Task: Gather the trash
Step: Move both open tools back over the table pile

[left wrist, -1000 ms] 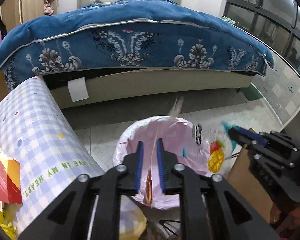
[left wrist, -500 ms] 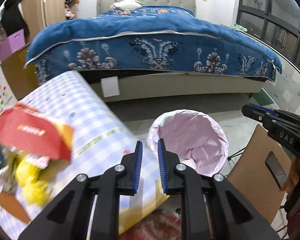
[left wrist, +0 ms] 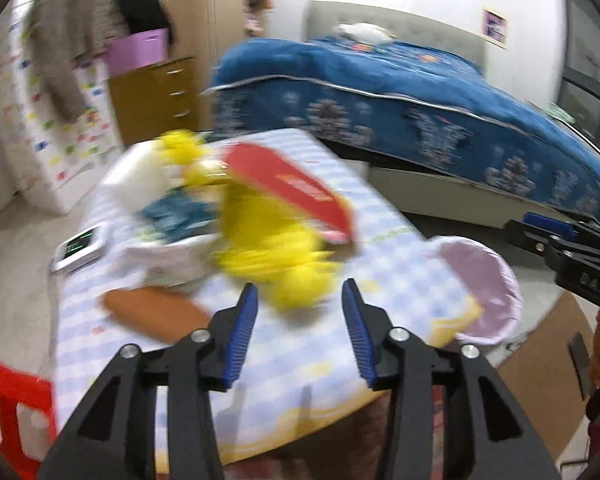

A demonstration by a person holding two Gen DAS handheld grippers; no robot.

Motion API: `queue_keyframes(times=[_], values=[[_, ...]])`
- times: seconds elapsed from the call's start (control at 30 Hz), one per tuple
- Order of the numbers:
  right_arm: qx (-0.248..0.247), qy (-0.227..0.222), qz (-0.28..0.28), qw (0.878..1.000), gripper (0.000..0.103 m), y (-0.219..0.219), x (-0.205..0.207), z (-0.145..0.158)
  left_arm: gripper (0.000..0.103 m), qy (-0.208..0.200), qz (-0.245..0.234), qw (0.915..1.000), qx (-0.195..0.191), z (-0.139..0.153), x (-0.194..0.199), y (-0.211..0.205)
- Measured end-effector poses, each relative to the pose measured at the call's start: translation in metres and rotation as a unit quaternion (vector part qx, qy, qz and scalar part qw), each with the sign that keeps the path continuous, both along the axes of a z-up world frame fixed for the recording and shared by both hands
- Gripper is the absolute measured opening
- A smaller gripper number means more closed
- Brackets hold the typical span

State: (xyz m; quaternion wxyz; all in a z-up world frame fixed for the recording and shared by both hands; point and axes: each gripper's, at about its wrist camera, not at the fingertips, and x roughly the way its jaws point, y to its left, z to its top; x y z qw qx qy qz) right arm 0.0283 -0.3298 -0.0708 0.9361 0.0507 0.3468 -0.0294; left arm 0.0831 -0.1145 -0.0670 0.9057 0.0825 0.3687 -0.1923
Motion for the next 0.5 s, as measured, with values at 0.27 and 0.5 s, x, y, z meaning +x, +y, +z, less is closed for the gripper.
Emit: queue_keyframes(times=[0.27, 0.5], values=[[-0.057, 0.003, 0.074, 0.996, 0.059, 0.062, 0.046, -0.004, 0.057, -0.012, 0.098, 0.9951, 0.006, 0.000, 0.025, 0.072], [-0.096, 0.036, 0.098, 0.990, 0.058, 0.070, 0.073, -0.038, 0.057, 0.002, 0.113, 0.9936, 0.006, -0.012, 0.044, 0.089]])
